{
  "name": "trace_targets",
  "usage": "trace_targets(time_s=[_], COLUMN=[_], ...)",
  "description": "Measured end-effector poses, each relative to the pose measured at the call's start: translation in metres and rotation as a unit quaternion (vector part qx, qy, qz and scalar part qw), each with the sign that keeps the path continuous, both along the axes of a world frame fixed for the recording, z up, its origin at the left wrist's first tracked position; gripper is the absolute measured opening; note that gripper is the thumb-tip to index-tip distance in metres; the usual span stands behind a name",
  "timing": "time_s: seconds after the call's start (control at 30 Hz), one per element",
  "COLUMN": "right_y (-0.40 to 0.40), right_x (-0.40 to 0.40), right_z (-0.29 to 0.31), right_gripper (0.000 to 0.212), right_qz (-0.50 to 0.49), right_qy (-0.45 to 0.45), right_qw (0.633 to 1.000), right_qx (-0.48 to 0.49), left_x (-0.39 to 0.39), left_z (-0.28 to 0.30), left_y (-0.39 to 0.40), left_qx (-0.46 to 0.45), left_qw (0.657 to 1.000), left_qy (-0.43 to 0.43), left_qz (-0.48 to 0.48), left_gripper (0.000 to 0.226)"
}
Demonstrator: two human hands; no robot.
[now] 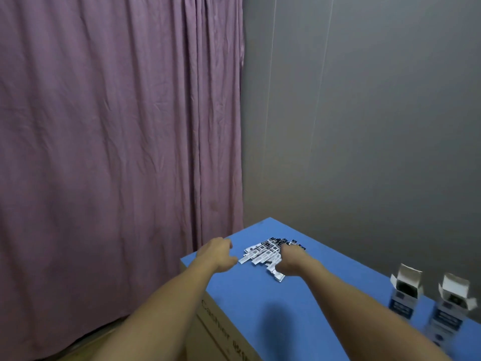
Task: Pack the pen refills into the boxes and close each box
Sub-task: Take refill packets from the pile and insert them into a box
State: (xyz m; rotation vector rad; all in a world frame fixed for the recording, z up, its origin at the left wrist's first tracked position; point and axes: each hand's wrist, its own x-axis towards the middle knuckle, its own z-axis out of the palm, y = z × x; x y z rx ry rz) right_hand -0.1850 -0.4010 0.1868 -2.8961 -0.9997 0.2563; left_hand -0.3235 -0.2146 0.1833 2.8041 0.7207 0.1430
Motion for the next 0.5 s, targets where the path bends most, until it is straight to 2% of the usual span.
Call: trace_targets(time_s=[0.17,0.33,0.5], right_y=[0.030,0.061,0.099], right_x=[0.006,0.034,0.074], right_z=[-0.017,-0.041,-0.060], right_gripper=[0.047,0.028,0.051], right_qz=[-0.016,-0.021,-0.030], right_qy=[0.018,0.026,0.031], right_qw=[1.000,0.999,0.999], right_qx=[0.012,0.000,0.000], left_x=[0.005,0.036,0.082], left_z=[-0.021,-0.038,-0.042], left_y=[0.035,0.075,0.117], left_qx=[-0.017,-0.015,0.002], left_qw=[1.000,1.000,0.999], left_qy=[0.017,0.025,0.029], left_qz=[0.002,-0.002,-0.016], left_gripper=[0.058,0.058,0.055])
